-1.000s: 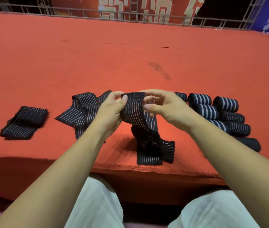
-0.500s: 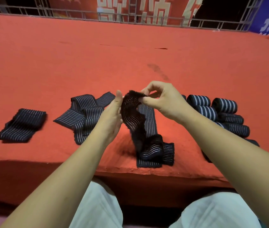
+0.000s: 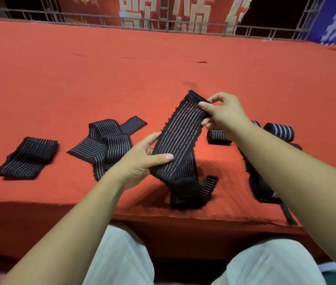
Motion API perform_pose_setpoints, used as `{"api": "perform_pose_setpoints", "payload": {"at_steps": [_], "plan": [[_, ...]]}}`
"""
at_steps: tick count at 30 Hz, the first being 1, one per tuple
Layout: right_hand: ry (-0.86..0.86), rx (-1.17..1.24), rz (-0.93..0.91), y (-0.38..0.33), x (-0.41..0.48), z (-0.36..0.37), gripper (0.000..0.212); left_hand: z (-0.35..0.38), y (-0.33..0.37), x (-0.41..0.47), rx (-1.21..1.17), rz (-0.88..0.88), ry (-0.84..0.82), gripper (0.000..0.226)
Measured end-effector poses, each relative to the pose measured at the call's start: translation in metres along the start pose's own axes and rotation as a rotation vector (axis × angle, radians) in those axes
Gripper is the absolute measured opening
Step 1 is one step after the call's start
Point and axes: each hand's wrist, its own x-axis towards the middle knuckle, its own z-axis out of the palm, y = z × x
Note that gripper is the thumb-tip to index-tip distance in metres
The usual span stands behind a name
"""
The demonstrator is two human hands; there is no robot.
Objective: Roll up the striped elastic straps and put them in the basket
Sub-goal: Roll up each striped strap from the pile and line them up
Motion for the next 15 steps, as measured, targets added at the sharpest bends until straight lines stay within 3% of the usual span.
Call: {"api": "perform_pose_setpoints", "payload": {"at_steps": [4, 8, 12, 15], "plan": [[0.112, 0.157, 0.033, 0.015, 0.015, -0.001, 0.011, -0.016, 0.003, -0.008, 0.111, -0.114, -0.071, 0.058], [0.162, 0.151, -0.016, 0.027, 0.031, 0.004, 0.018, -0.036, -0.01, -0.01, 0.378, -0.213, 0.091, 0.063], [0.141, 0.118, -0.018, 0.039, 0.043, 0.021, 0.011, -0.049, -0.04, -0.015, 0.682, -0.135, 0.195, 0.063], [0.135, 0.042, -0.047, 0.047, 0.055, 0.037, 0.024, -0.053, -0.058, -0.019, 0.748, -0.061, 0.325, 0.067]]}}
